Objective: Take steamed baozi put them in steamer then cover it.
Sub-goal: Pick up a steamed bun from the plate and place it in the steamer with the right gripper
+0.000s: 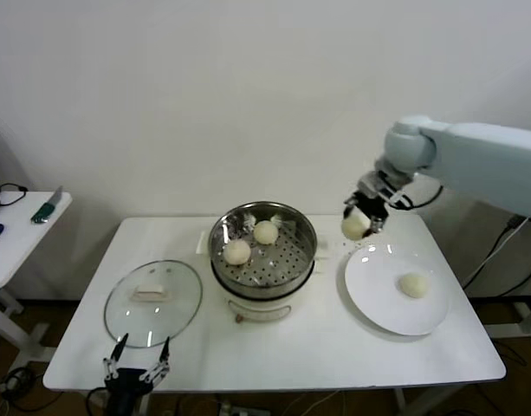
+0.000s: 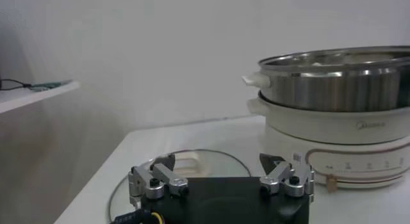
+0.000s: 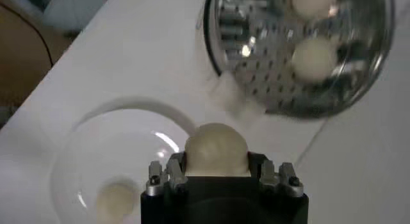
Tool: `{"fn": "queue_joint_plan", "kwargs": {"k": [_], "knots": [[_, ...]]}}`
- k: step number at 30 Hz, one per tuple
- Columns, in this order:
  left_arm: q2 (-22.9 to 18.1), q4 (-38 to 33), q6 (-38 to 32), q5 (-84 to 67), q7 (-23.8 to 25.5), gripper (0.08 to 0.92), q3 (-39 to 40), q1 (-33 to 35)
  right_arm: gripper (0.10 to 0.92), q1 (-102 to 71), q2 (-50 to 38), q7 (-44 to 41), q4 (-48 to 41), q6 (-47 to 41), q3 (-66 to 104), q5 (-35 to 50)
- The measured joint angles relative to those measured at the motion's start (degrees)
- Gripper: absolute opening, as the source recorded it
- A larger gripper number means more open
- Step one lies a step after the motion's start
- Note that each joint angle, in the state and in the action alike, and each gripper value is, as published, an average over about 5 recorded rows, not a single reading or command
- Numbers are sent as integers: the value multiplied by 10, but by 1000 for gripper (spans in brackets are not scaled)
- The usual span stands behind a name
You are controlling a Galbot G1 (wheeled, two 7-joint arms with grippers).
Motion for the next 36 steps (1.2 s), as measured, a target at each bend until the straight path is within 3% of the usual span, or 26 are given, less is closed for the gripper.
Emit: {"fn": "queue_joint_plan", "kwargs": {"k": [14,36], "knots": [[-5,-9,0,1,0,823,-1,4,628,8,131,23,86,51,18,-81],[-10,-4,0,1,0,823,-1,2,628,-143,226,78,10,74,40,-233]]}}
